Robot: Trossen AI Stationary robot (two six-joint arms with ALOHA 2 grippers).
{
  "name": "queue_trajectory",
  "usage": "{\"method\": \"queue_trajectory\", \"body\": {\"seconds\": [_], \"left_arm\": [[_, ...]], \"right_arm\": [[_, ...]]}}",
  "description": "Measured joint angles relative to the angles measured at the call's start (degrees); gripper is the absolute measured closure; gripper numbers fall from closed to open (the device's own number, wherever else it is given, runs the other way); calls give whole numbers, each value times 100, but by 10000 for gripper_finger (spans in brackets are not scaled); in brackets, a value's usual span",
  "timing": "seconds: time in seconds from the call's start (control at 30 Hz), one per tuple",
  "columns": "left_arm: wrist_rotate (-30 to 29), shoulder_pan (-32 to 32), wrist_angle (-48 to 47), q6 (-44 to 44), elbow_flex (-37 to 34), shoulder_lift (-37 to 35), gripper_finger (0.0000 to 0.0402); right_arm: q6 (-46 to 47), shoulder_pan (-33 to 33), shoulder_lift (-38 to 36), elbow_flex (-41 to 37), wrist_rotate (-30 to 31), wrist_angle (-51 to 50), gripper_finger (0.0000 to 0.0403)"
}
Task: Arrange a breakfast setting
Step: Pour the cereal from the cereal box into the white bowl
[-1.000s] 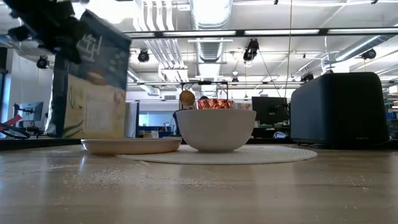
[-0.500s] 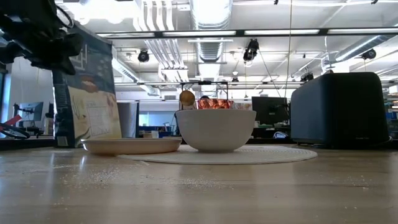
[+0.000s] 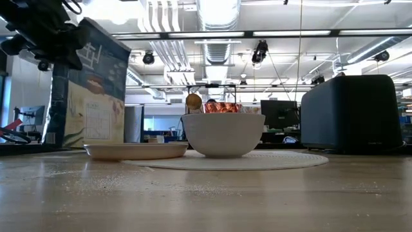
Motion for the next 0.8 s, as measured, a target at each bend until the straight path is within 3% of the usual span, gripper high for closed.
{"method": "queue_trajectory", "body": {"seconds": [0.37, 0.43, 0.63, 0.8], "left_arm": [[-1, 8, -66, 463, 88, -14, 240], [368, 8, -219, 641, 201, -15, 228], [2278, 8, -590, 1234, 767, -15, 214], [2878, 8, -678, 1921, 1211, 1, 215]], "right_arm": [[-33, 1, 0, 0, 2, -4, 181], [-33, 1, 0, 0, 0, -4, 181], [-35, 1, 0, 0, 0, -8, 181], [-46, 1, 0, 0, 0, -37, 181]]}}
